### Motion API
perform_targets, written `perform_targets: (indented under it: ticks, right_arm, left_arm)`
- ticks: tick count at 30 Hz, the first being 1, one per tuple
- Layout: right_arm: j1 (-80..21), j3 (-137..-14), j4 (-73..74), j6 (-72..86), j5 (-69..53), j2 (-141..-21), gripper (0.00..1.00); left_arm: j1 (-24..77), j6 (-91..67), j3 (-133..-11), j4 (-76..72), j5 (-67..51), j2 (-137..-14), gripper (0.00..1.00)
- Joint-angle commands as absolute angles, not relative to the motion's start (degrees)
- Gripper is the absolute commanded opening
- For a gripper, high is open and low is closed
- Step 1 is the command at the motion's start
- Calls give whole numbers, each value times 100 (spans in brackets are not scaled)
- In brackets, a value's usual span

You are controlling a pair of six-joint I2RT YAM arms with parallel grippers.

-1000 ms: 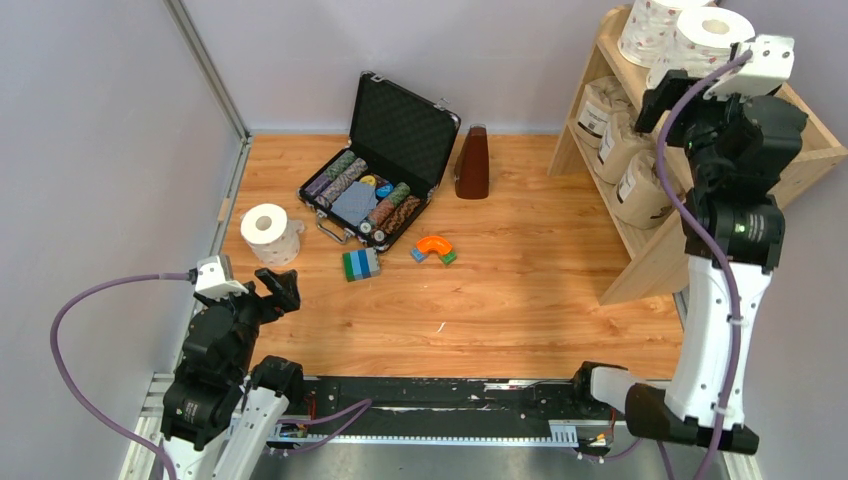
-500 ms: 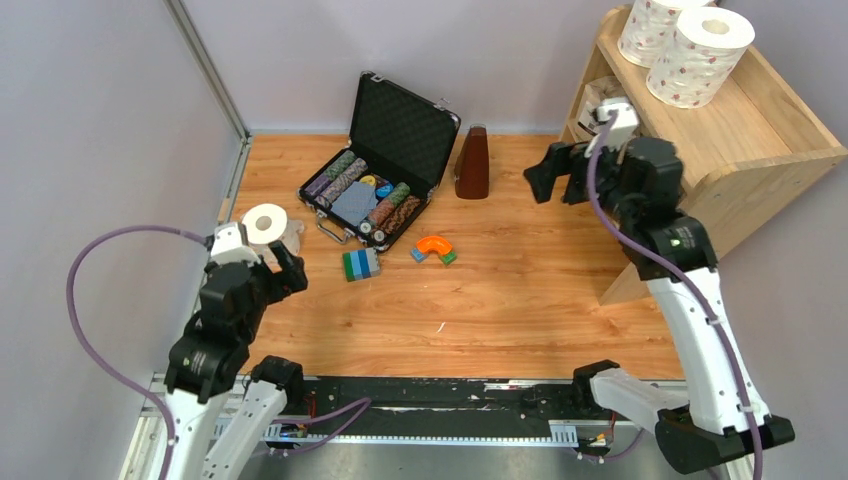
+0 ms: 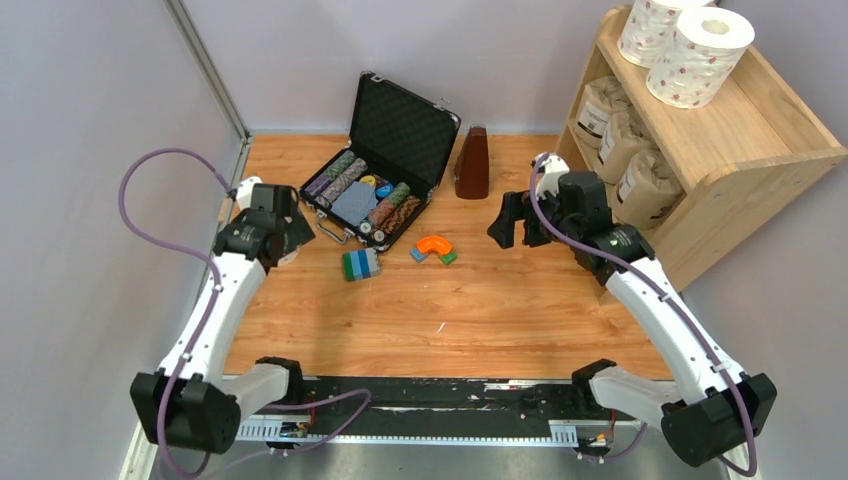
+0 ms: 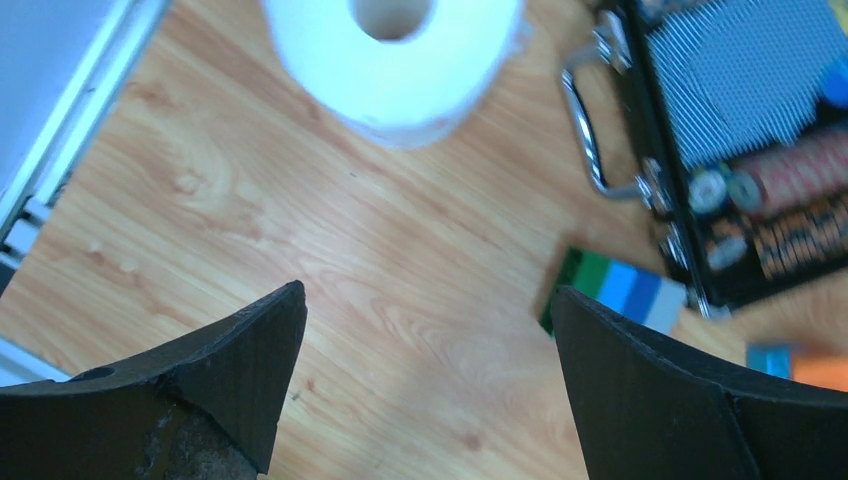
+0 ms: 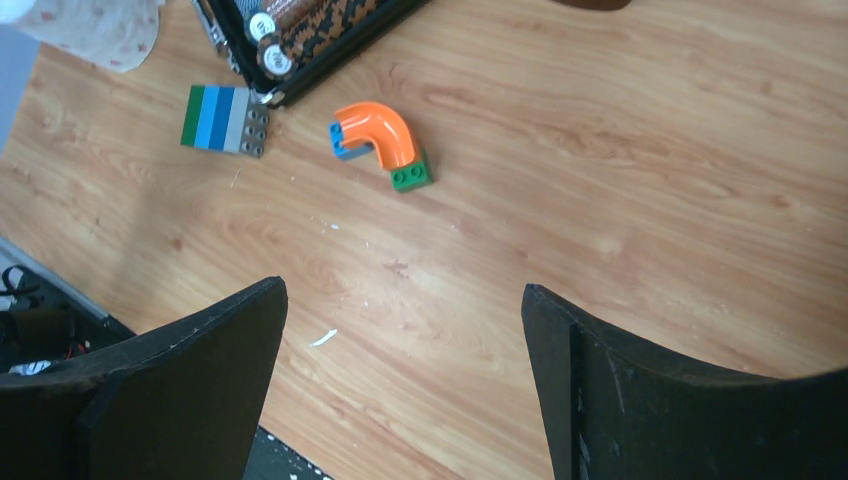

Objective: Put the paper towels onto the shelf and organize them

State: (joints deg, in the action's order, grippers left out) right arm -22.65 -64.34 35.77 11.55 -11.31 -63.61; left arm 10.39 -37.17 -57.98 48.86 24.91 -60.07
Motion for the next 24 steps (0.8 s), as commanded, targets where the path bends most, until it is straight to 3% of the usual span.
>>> perform_targets:
  ticks: [1, 6, 13, 17, 24]
  right_arm:
    - [-2303, -6102, 3151, 1279, -1426, -5892, 89]
    - [-2306, -5868, 3147, 1240, -1346, -5534, 89]
    - [-2312, -5672, 3140, 1144, -1164, -5311, 90]
    - [-2307, -5588, 3131, 1110, -1121, -5279, 91]
    - [-2311, -5549, 3105, 1077, -1094, -5329, 91]
  left_arm:
    - [15, -4081, -6210, 4618, 2851, -6399, 100]
    - [-988, -4149, -6240, 4078, 2395, -7042, 100]
    - [-1331, -4248, -6337, 3449, 2025, -7966, 96]
    - [-1551, -4207, -6270, 3273, 1958, -8320, 89]
    - [-1678, -3805, -6329, 3179, 1898, -8506, 64]
